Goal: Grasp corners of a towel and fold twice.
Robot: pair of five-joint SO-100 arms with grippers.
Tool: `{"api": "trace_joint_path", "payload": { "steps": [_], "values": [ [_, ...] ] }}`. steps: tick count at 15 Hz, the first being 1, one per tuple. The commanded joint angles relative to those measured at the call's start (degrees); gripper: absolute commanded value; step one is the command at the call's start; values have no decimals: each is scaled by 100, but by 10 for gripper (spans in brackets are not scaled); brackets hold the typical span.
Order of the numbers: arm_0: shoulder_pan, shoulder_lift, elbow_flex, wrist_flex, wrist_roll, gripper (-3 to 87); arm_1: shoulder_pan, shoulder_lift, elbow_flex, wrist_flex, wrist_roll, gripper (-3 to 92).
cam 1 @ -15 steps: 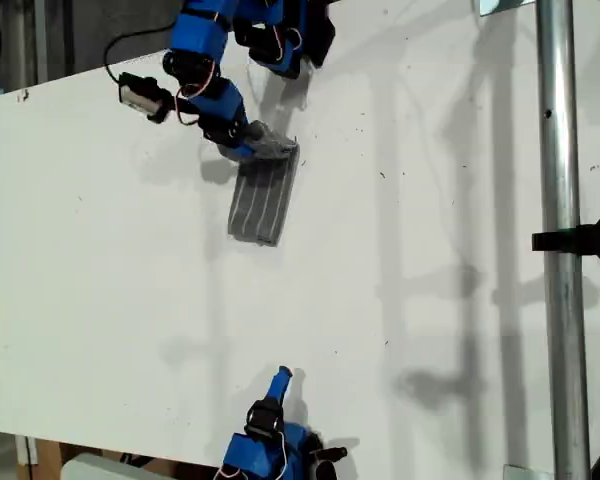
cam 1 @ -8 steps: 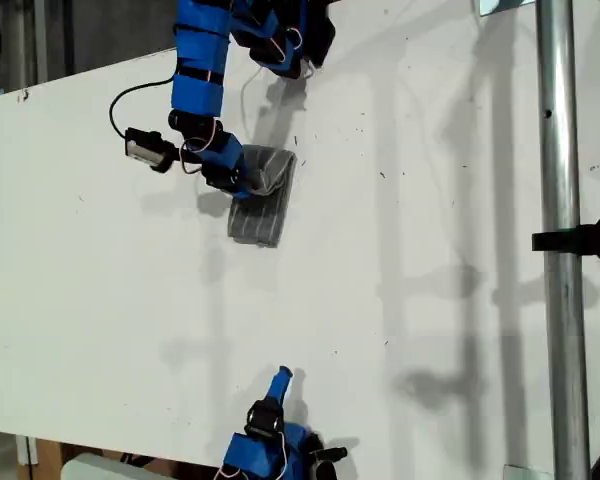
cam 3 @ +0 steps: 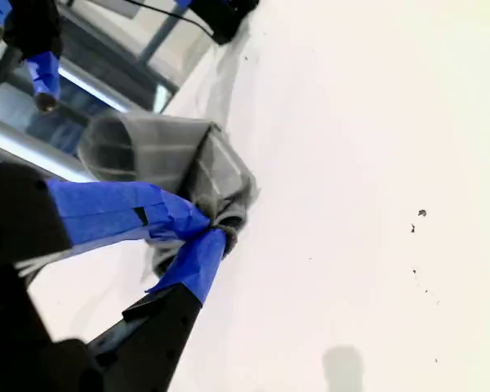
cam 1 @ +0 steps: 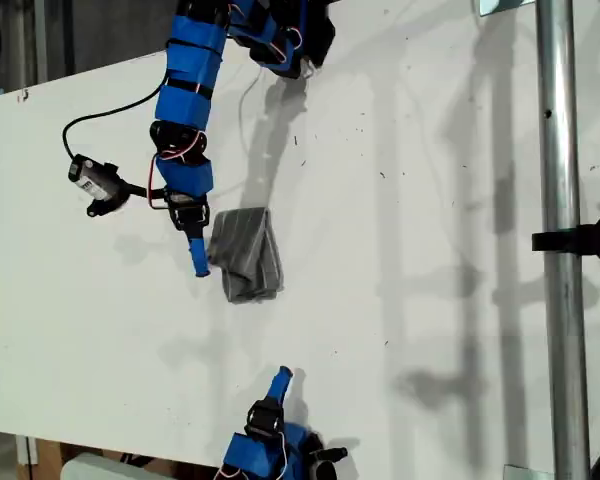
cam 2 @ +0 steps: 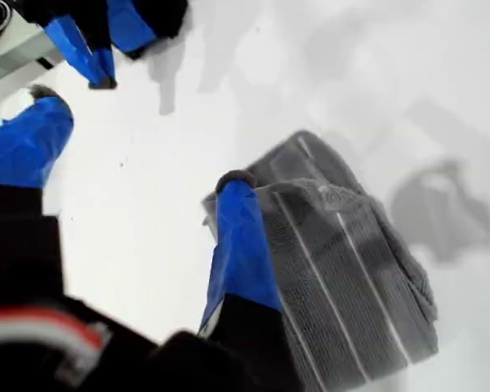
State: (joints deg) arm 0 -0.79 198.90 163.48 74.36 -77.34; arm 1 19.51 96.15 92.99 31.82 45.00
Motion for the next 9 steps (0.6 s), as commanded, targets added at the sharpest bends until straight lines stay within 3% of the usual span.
{"api": "trace_joint_path", "payload": {
  "steps": [1, 5, 6, 7, 9],
  "values": [
    [53, 44, -167, -132, -44, 3, 132, 105, -633, -167, -114, 152],
    [-149, 44, -88, -211, 79, 11, 18, 1257, 246, 79, -70, 152],
    [-237, 44, 18, -413, -53, 20, 18, 1881, 773, 422, 70, 138],
    [-281, 44, 202, -510, -114, 59, -9, 2619, 1389, 914, 70, -2],
    [-396, 44, 694, -817, -18, 64, -9, 4579, 3041, 2145, 896, -2]
  ]
}}
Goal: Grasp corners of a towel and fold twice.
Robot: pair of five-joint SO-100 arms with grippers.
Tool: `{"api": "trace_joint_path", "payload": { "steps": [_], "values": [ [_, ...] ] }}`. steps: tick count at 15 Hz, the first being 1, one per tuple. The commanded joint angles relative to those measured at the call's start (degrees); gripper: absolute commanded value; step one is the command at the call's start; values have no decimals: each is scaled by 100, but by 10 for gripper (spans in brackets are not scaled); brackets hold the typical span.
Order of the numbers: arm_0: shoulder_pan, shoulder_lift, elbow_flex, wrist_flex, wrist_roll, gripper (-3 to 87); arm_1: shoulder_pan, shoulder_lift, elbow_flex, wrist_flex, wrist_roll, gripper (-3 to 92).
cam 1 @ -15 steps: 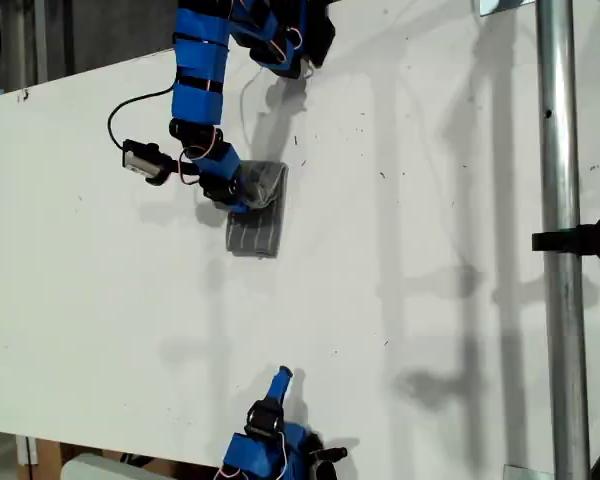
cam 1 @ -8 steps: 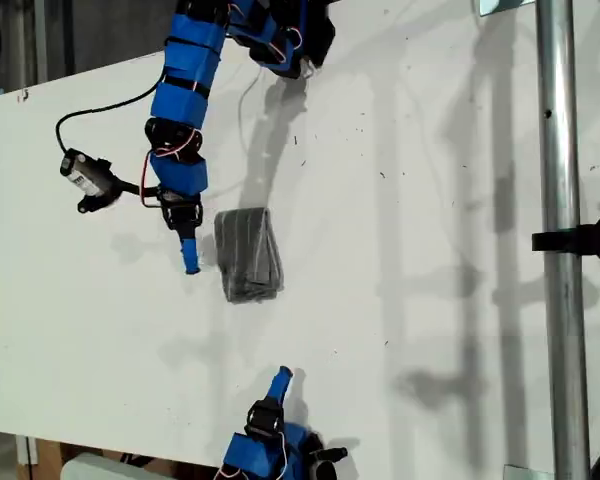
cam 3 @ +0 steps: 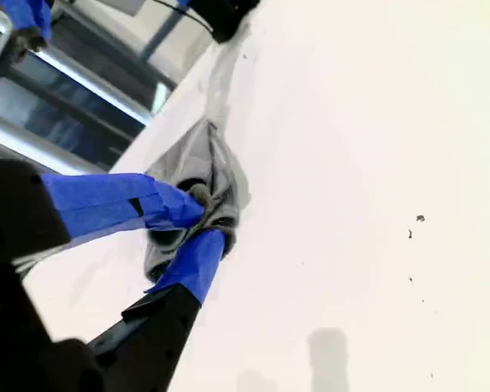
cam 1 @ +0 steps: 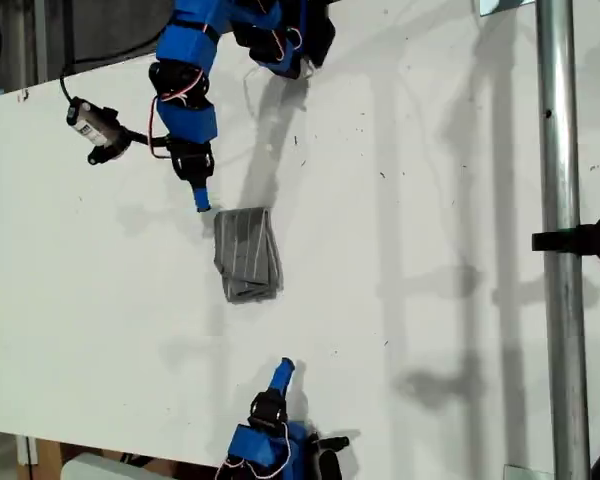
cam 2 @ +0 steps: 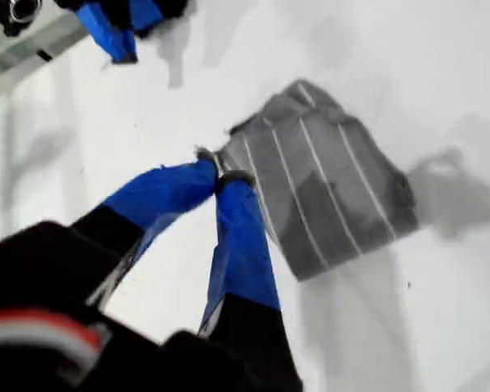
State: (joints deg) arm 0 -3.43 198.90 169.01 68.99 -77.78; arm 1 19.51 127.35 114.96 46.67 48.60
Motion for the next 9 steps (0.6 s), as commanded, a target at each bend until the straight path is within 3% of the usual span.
{"api": "trace_joint_path", "payload": {
  "steps": [1, 3, 5, 7, 8, 9],
  "values": [
    [-141, 44, 404, -360, 272, 53, 9, 2795, 2004, 1134, 1169, -2],
    [-123, 44, 835, -457, 132, 53, -202, 5862, 3885, 2461, 2268, -2],
    [-167, 35, 967, -35, -325, 68, -448, 6003, 4333, 3023, 2663, -2],
    [-88, 26, 976, 466, -1942, 67, -369, 6073, 5115, 3472, 3516, -2],
    [246, 18, 976, 466, -1872, 58, -404, 6100, 5080, 3709, 3656, 11],
    [844, 18, 976, 475, -2285, 71, -396, 6100, 5080, 3718, 3683, 28]
  ]
}}
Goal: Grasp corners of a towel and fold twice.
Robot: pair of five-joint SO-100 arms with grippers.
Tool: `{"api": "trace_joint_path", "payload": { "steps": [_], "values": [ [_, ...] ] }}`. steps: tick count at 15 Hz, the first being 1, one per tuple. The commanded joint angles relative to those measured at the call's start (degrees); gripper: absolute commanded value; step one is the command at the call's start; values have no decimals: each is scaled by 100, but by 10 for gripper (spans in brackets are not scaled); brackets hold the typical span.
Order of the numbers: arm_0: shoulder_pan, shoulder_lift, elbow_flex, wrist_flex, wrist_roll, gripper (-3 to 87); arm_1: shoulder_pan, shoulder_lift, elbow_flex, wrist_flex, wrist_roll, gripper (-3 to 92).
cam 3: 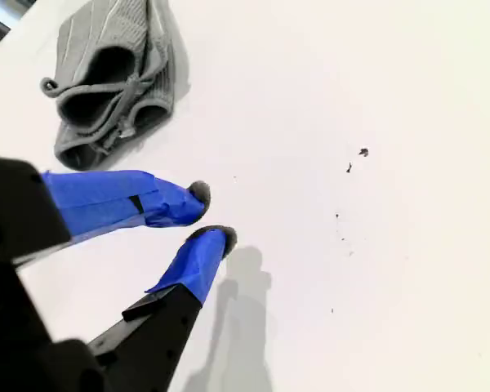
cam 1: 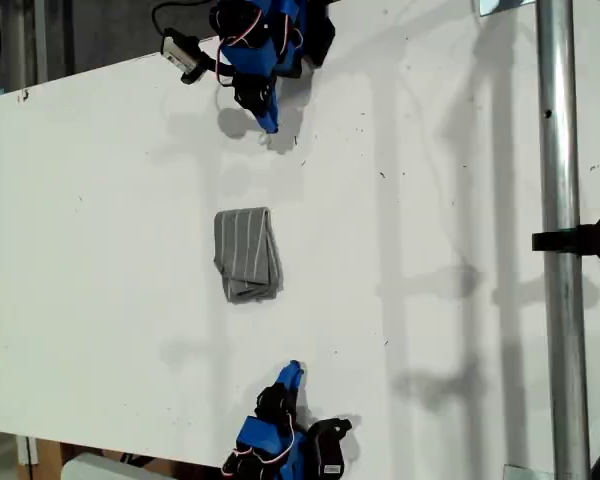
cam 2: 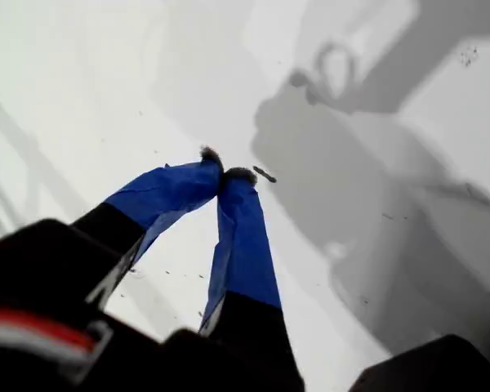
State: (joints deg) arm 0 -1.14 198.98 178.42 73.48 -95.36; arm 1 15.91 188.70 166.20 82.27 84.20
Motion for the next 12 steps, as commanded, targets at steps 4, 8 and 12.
{"api": "trace_joint_path", "payload": {
  "steps": [4, 8, 12],
  "values": [
    [2118, 18, 35, 26, -1081, 87, -53, -35, -44, 158, 123, 28],
    [1898, 18, 35, -35, 4500, 85, -79, -35, -44, 158, 123, 28],
    [1863, 18, 35, 18, 4148, 84, -88, -35, -44, 158, 123, 28]
  ]
}}
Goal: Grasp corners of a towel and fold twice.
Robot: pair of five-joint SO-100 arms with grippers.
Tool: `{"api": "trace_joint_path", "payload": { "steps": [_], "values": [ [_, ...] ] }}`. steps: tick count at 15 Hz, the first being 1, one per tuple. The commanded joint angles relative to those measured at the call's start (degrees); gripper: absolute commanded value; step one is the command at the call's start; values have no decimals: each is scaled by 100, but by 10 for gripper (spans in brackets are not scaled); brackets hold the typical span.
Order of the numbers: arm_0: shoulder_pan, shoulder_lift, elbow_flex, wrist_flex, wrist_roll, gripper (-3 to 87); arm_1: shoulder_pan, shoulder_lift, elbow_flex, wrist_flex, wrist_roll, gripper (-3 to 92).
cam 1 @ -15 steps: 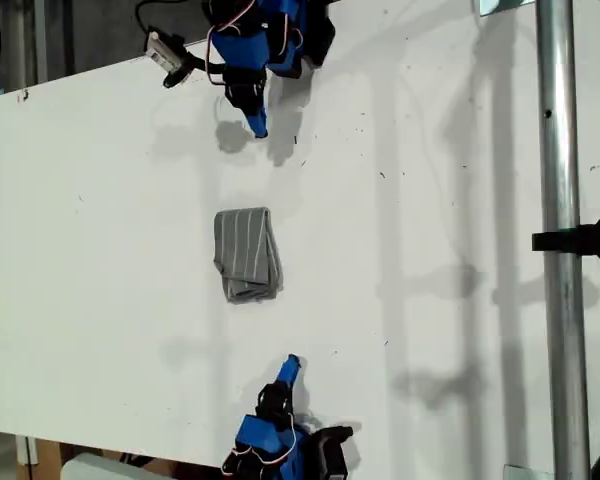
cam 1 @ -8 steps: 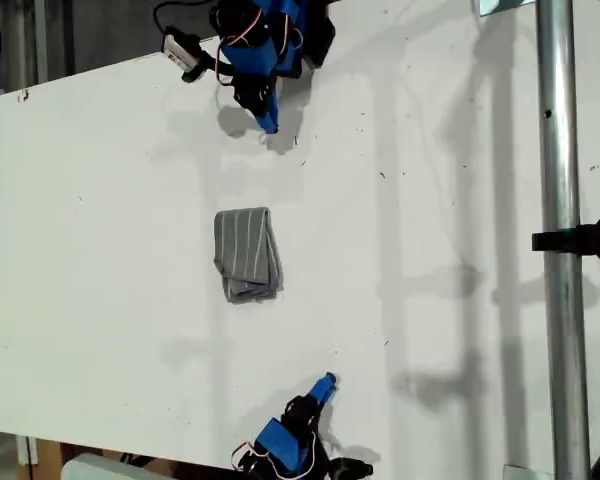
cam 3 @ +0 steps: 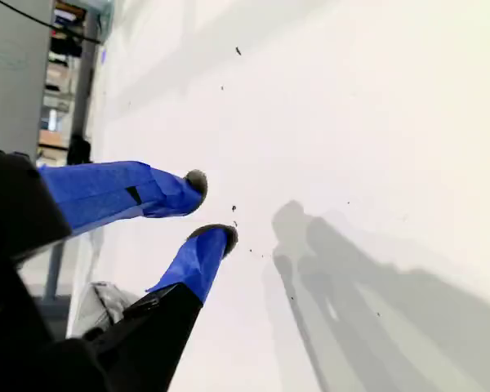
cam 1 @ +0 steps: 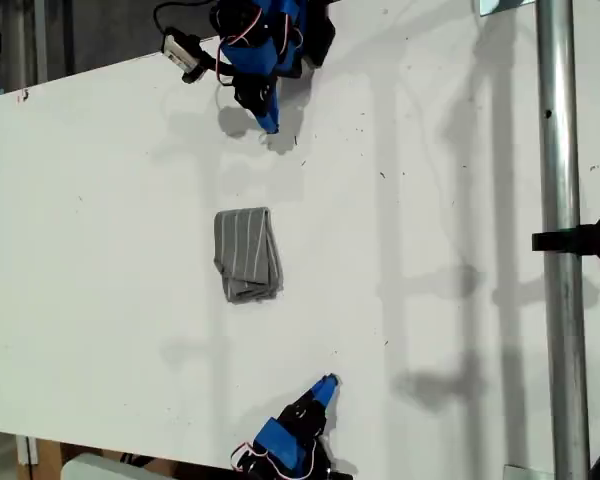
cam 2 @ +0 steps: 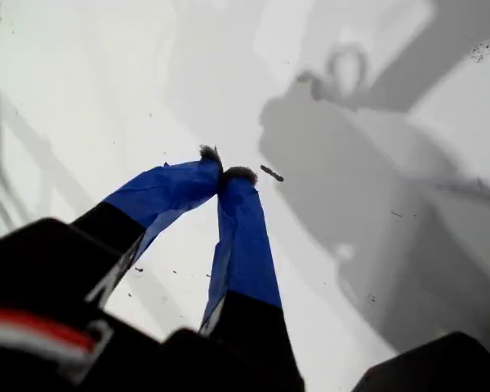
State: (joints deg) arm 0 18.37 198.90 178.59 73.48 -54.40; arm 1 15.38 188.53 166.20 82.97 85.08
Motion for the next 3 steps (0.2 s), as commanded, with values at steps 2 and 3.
{"api": "trace_joint_path", "payload": {
  "steps": [2, 3],
  "values": [
    [-88, 26, 18, 18, 53, 84, -35, -18, -44, 88, 35, 28],
    [-88, 26, 18, 18, 53, 84, -35, -18, -44, 88, 35, 28]
  ]
}}
